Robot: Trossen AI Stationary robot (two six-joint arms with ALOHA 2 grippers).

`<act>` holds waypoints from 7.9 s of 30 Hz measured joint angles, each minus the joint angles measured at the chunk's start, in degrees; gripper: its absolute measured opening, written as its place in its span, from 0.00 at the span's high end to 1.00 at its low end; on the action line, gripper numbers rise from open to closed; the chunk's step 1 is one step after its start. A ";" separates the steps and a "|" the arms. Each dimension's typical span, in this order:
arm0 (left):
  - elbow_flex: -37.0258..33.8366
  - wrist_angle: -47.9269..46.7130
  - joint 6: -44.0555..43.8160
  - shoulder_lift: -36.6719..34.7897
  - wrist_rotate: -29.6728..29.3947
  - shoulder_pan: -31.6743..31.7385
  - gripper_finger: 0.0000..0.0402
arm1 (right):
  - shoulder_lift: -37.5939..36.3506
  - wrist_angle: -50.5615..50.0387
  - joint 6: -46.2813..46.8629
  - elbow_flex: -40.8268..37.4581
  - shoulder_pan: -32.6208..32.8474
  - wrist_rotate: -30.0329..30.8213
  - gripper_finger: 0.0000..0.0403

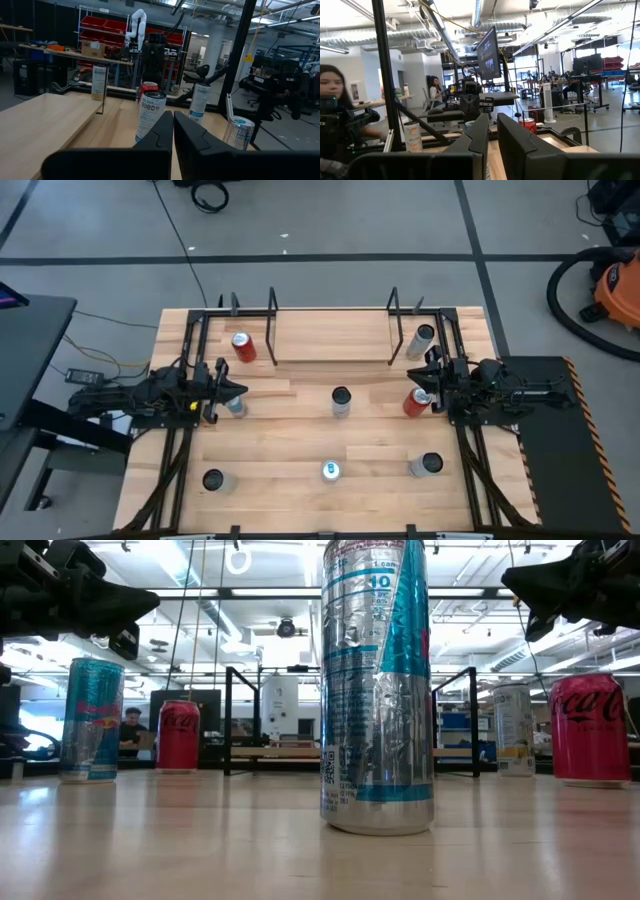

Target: Place canned beverage on shelf

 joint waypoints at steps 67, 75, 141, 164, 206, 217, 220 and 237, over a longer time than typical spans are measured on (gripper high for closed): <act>0.00 1.94 6.31 0.00 -0.88 0.11 0.96 | 0.01 0.00 0.00 -0.01 -0.01 -0.01 0.88; 0.01 2.01 7.50 0.01 -3.87 0.11 0.92 | 0.01 -0.02 0.01 -0.01 0.01 -0.01 0.88; 0.02 3.76 13.04 0.03 -14.27 0.04 0.33 | 0.00 0.00 0.00 0.00 0.01 0.01 0.88; 19.26 -13.84 7.85 12.09 -12.92 0.04 0.33 | 0.00 0.00 0.00 0.00 0.00 0.01 0.88; 47.78 -64.97 -6.01 37.96 -5.81 0.04 0.33 | 0.00 0.00 -0.01 0.00 0.01 0.30 0.88; 47.78 -68.23 -7.94 38.74 -5.34 0.04 0.33 | 0.00 0.06 -0.01 0.00 0.01 6.07 0.88; 47.78 -68.23 -8.08 39.40 -4.28 0.04 0.33 | 0.00 0.07 -0.01 -0.02 -0.01 6.28 0.88; 47.76 -68.18 -7.66 44.26 -2.12 0.02 0.33 | 0.00 5.76 -0.02 -0.01 0.01 6.02 0.88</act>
